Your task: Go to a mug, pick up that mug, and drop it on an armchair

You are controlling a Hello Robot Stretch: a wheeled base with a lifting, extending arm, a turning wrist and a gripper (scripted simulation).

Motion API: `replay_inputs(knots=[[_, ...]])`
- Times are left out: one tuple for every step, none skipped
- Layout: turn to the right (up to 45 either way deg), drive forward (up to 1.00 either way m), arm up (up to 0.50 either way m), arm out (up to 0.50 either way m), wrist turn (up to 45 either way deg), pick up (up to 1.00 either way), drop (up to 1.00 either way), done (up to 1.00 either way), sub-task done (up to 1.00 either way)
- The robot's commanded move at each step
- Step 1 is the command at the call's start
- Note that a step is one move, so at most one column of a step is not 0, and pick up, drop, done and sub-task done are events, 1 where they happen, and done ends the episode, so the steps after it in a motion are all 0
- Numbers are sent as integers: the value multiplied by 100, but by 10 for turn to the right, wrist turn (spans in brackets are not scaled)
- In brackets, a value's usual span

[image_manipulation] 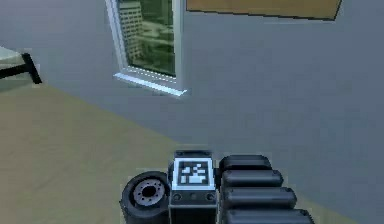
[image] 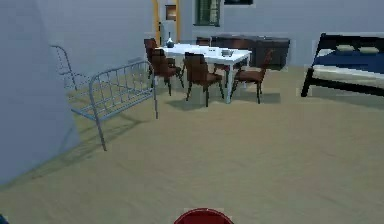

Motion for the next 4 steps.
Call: replay_inputs(knots=[[-450,0,0,0,0,0,0,0,0],[-450,0,0,0,0,0,0,0,0],[-180,0,0,0,0,0,0,0,0],[0,50,0,0,0,0,0,0,0]])
